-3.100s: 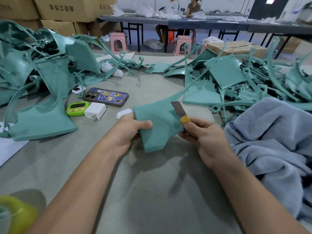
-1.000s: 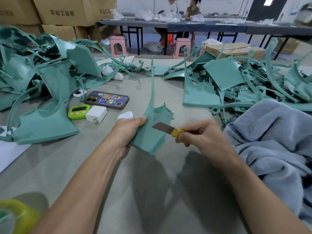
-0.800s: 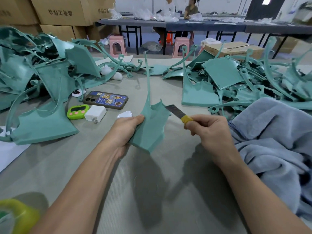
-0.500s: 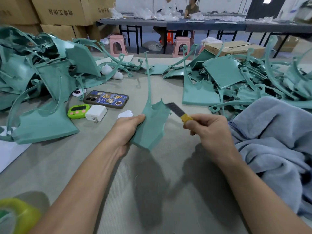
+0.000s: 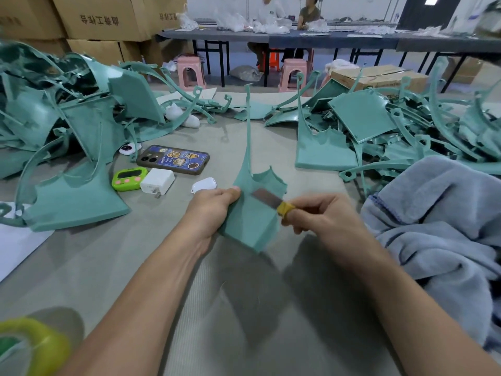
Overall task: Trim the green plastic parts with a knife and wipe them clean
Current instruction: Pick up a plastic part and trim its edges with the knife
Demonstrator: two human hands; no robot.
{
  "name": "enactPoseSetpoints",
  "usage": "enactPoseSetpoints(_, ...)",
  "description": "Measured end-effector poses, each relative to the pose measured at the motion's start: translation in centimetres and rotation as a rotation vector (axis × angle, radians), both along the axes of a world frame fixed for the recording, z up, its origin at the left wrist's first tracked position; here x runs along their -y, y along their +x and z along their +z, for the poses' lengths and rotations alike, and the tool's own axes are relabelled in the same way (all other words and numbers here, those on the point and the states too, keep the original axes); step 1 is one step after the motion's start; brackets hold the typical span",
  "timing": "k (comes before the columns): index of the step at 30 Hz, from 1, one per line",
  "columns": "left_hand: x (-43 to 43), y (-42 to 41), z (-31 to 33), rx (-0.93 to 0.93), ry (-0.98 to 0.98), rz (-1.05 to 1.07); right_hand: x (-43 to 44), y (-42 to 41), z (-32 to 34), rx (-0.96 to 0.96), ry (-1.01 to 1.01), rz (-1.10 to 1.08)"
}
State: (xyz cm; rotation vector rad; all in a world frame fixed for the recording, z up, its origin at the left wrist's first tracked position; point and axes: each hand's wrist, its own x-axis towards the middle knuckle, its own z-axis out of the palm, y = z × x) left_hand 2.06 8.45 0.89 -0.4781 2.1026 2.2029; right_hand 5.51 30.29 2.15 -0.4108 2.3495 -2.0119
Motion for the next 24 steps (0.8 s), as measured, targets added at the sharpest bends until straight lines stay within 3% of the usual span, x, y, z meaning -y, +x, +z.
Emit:
enactPoseSetpoints(3, 0.2, 0.0, -0.2, -0.031, -0.084, 0.032, 0.4, -0.7, -0.7, -0.005, 0.079, -0.381)
enactPoseSetpoints(5, 0.2, -0.1, -0.2, -0.018, -0.056, 0.052, 0.0, -0.9, -0.5, 0.048, -0.015, -0.44)
enactPoseSetpoints(8, 0.4, -0.5, -0.3, -0.042, -0.006, 0.104, 0.2, -0.4, 0.2, 0.306, -0.378, -0.245)
enactPoseSetpoints(10, 0.4, -0.5, 0.0, -0.058, 0.069, 0.135, 0.6, -0.1, 0.2, 0.417, -0.49, -0.103)
enactPoseSetpoints(13, 0.5, -0.3, 0.6, -0.066, 0.168, 0.07, 0.5, -0.2, 0.3, 0.453, -0.506, -0.105)
enactPoseSetpoints(18, 0.4, 1.0, 1.2, -0.02, 0.317, -0.24, 0.6, -0.4, 0.0, 0.38, -0.525, -0.139)
enactPoseSetpoints(24, 0.1, 0.8, 1.6, 0.011, 0.432, -0.012, 0.7, -0.3, 0.2, 0.357, -0.618, -0.22)
